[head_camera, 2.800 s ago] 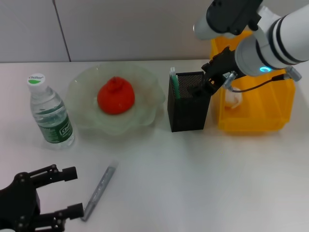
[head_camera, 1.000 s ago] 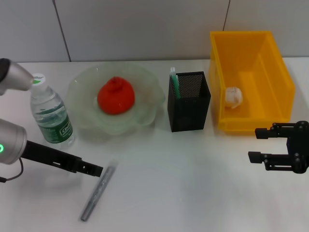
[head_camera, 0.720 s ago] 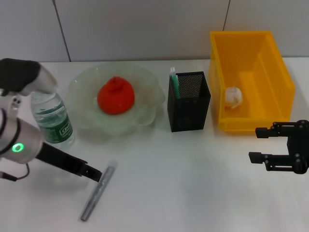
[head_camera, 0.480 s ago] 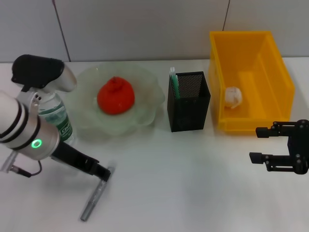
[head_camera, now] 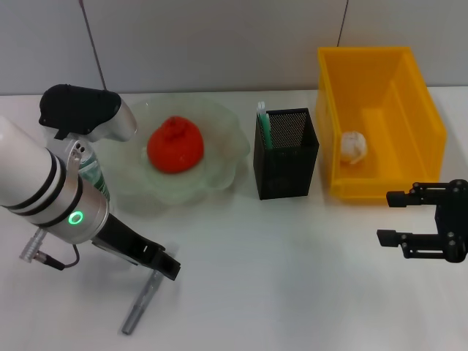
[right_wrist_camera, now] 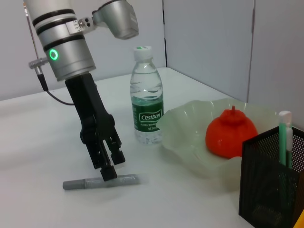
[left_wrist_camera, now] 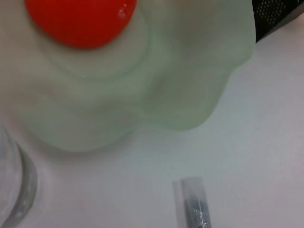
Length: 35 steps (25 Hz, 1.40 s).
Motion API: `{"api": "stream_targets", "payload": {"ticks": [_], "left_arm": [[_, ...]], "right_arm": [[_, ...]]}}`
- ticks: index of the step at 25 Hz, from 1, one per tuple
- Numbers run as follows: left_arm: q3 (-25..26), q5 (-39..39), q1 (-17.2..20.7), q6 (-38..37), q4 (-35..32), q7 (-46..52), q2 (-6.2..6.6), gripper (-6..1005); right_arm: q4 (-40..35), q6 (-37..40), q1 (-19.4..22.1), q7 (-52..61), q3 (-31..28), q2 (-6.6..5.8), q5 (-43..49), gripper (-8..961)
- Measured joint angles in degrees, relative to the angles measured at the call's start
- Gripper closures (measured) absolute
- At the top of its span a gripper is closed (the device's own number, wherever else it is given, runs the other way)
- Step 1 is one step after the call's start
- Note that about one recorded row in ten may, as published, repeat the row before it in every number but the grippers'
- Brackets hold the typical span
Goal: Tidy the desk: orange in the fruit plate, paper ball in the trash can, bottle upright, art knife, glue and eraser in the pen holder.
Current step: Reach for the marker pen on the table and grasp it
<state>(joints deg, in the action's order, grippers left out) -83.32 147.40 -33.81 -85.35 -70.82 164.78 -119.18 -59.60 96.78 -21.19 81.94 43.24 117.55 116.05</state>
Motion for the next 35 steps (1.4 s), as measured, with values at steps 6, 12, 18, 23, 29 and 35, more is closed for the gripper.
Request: {"api": "stream_targets", "payload": {"ticks": [6, 12, 18, 23, 29, 35], "left_arm": [[-0.9, 0.3, -0.3, 1.7, 2.0, -0.2, 0.01, 325], [-1.3, 0.6, -1.0, 3.0, 4.4, -1.1, 0.15, 391], [-1.6, 0.5, -1.4, 3.2, 4.4, -1.7, 0.18, 561], [-2.2, 0.6, -1.6, 3.0, 4.5, -1.7, 0.13, 666], [-3.0, 0.6, -2.3, 2.8, 4.7, -1.3, 0.09, 664], [-3.1, 0.8, -4.4, 3.1, 8.2, -1.2, 0.09, 662]], "right_arm": [[0.0, -0.2, 0.0, 0.0, 0.0, 0.17, 0.0, 274], [0.0, -0.2, 0.0, 0.0, 0.0, 0.34, 0.0, 274], [0.3, -0.8, -0.2, 0.1, 0.0, 0.31, 0.0, 275], [0.6, -1.1, -0.5, 0.3, 0.0, 0.3, 0.0, 275], [1.3, -1.7, -0.9, 0.3, 0.0, 0.3, 0.0, 275], [1.4, -2.0, -1.0, 0.3, 0.1, 0.31, 0.0, 274]]}}
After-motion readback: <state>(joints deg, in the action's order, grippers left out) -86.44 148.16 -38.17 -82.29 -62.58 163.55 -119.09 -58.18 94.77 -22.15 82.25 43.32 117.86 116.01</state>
